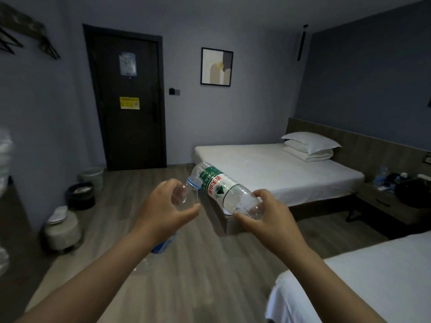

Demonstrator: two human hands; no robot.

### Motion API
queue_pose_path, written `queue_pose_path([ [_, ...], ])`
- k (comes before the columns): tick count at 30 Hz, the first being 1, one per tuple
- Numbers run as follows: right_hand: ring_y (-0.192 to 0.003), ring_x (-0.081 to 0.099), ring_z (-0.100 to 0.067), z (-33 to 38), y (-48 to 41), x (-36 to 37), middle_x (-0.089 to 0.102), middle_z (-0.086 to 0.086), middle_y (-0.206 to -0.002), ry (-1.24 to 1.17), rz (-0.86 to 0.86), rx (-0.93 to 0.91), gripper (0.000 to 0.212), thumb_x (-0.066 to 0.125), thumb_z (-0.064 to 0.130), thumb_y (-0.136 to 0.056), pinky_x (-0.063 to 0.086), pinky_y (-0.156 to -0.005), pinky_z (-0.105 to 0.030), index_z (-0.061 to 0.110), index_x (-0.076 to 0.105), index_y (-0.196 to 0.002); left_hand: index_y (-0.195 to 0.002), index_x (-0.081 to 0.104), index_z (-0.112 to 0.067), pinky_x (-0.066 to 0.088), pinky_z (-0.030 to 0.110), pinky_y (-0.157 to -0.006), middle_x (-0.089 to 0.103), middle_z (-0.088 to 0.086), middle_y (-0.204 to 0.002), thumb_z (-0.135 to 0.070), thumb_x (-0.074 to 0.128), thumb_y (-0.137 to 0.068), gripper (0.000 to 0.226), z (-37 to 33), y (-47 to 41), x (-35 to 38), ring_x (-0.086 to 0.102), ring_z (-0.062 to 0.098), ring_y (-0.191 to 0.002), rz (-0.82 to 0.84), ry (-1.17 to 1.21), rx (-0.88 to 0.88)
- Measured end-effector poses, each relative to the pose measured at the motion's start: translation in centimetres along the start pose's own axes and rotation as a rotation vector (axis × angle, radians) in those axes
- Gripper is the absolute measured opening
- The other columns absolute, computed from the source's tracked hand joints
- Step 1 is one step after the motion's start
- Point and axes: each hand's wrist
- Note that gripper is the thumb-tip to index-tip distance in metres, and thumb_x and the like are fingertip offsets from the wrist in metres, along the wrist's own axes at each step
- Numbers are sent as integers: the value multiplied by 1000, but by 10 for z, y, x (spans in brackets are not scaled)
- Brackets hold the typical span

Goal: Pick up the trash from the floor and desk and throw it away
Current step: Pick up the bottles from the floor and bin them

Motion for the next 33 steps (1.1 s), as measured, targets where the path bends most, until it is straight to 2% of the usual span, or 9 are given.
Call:
queue_pose_path([
  [4,-80,65,-13,-11,-59,31,61,7,-92,-25,58,-55,62,73,54,-71,59,-69,-38,25,48,-120,-76,50,-32,45,23,-58,55,-9,-80,-51,73,-61,33,25,-32,9,55,5,-70,-53,-67,-59],
  [8,-78,63,-9,-25,-125,55,64,6,-97,-60,88,-138,58,73,54,-71,55,-61,-26,28,48,-117,-76,51,-30,39,20,-56,55,-9,-79,-43,77,-65,32,41,-72,22,53,5,-68,-117,-132,-103],
  [11,-76,62,-9,-35,-173,68,62,9,-94,-93,132,-171,55,73,53,-71,57,-61,-31,28,49,-114,-76,51,-28,36,20,-56,55,-8,-78,-41,77,-66,31,53,-99,32,51,4,-67,-141,-148,-166],
  [13,-76,61,-8,-39,-203,79,64,7,-95,-96,154,-205,55,73,53,-71,55,-61,-28,28,49,-114,-75,50,-28,35,19,-57,54,-7,-78,-41,77,-66,31,63,-116,36,50,4,-66,-169,-162,-195],
  [18,-81,61,-10,-41,-266,123,58,10,-91,-125,226,-250,57,72,55,-71,56,-71,-34,27,50,-115,-73,48,-31,34,20,-56,52,-8,-76,-41,78,-66,32,105,-149,41,49,4,-65,-198,-204,-267],
  [22,-76,61,-2,-28,-312,175,62,12,-91,-144,282,-300,55,72,55,-70,54,-63,-24,28,51,-113,-74,51,-31,34,19,-58,51,-11,-77,-44,76,-65,31,156,-175,37,50,1,-67,-233,-224,-328],
  [26,-78,61,-5,-5,-360,238,61,12,-91,-143,304,-313,55,73,54,-70,54,-67,-27,29,50,-113,-72,48,-32,30,14,-55,49,-10,-74,-42,77,-66,31,219,-209,24,49,-1,-66,-243,-256,-347],
  [29,-80,61,-6,21,-396,287,60,12,-92,-106,352,-326,55,72,54,-71,55,-67,-28,29,48,-115,-71,47,-32,35,10,-55,49,-10,-73,-43,75,-66,31,271,-236,4,49,-4,-69,-275,-263,-352],
  [33,-83,63,-8,65,-443,346,61,11,-93,-80,399,-328,56,71,54,-71,56,-72,-32,29,49,-116,-77,52,-31,37,18,-58,54,-9,-79,-49,74,-65,31,340,-271,-32,53,1,-71,-282,-305,-432],
])
Point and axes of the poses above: each hand's wrist, its own y-axis away from the middle knuckle, its own x-axis out of the palm, z = x × y
